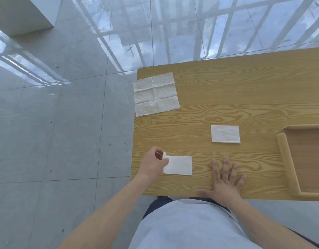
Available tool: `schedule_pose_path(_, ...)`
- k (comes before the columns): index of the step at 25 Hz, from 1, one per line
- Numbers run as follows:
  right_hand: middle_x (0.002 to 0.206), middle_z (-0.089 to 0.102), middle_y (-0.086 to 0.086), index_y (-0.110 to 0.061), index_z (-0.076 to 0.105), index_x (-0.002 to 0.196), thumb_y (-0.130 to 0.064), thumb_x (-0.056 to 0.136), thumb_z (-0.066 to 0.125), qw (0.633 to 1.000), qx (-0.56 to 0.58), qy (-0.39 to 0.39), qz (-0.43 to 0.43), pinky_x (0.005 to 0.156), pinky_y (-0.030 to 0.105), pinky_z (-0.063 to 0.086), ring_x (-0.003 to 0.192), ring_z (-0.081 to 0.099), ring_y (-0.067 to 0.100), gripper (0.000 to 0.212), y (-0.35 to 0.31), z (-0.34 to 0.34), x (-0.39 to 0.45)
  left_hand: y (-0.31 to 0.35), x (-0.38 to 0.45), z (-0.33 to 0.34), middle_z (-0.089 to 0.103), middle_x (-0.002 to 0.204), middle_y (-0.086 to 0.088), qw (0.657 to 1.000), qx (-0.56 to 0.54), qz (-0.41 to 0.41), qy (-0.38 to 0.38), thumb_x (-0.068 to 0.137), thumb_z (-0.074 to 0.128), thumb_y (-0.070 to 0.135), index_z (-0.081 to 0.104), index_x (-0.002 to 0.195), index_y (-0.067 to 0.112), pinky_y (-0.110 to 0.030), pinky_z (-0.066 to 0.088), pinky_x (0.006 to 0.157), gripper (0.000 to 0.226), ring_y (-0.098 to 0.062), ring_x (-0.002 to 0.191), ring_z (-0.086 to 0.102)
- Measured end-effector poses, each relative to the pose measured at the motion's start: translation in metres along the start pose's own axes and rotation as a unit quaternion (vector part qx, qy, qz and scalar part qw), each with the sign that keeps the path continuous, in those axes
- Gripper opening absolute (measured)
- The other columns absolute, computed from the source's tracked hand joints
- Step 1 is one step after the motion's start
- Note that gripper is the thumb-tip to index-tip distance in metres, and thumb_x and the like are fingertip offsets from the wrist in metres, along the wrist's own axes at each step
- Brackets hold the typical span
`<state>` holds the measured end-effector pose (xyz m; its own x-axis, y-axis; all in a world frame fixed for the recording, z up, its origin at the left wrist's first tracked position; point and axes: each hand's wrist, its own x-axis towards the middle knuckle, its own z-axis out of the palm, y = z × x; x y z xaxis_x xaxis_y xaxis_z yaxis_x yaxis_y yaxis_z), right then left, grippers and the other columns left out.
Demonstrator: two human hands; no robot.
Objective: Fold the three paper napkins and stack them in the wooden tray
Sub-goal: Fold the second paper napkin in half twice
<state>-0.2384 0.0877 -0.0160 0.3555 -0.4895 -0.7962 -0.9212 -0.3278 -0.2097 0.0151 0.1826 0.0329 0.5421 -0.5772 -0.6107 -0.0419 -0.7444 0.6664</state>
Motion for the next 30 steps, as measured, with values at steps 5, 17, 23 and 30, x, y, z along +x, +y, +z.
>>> schedule_pose_path(5,0.14,-0.059,0.002,-0.044,-0.043,0.134,-0.099,0.046,0.043,1.0,0.001,-0.002,-0.011,0.09,0.059,-0.042,0.124,-0.057,0.033,0.134,0.001,-0.001,0.001,0.012,-0.001,0.048,0.06,0.086,0.005,0.999,0.014,-0.012,-0.039,0.079,0.071,0.023,0.054,0.092,0.028,-0.031,0.051,0.057,0.023,-0.015,0.071,0.062)
schedule_pose_path(17,0.135,-0.063,0.004,-0.042,-0.047,0.131,-0.092,0.056,0.05,0.999,0.008,0.013,-0.042,0.092,0.065,-0.036,0.118,-0.061,0.035,0.132,0.006,0.005,0.008,0.002,0.005,0.085,0.06,0.078,0.007,0.998,0.027,-0.049,-0.017,0.078,0.071,0.03,0.048,0.097,0.028,-0.037,0.053,0.064,0.03,-0.013,0.066,0.058)
schedule_pose_path(23,0.139,-0.059,0.004,-0.042,-0.042,0.136,-0.088,0.064,0.05,0.997,0.016,0.052,-0.048,0.096,0.067,-0.031,0.125,-0.055,0.037,0.126,0.008,0.009,0.01,-0.016,-0.003,0.05,0.061,0.088,0.007,0.994,0.074,-0.027,0.075,0.084,0.068,0.026,0.053,0.099,0.027,-0.032,0.052,0.067,0.02,-0.011,0.077,0.06)
schedule_pose_path(30,0.151,0.035,-0.001,-0.032,0.032,0.145,-0.061,0.088,0.051,0.955,-0.068,0.217,-0.189,0.116,0.045,0.021,0.141,0.022,0.026,0.067,-0.032,-0.013,0.022,-0.018,0.012,0.021,0.053,0.119,0.007,0.955,0.293,0.04,0.02,0.09,0.062,0.034,0.05,0.133,0.028,-0.032,0.05,0.081,0.045,-0.012,0.112,0.05)
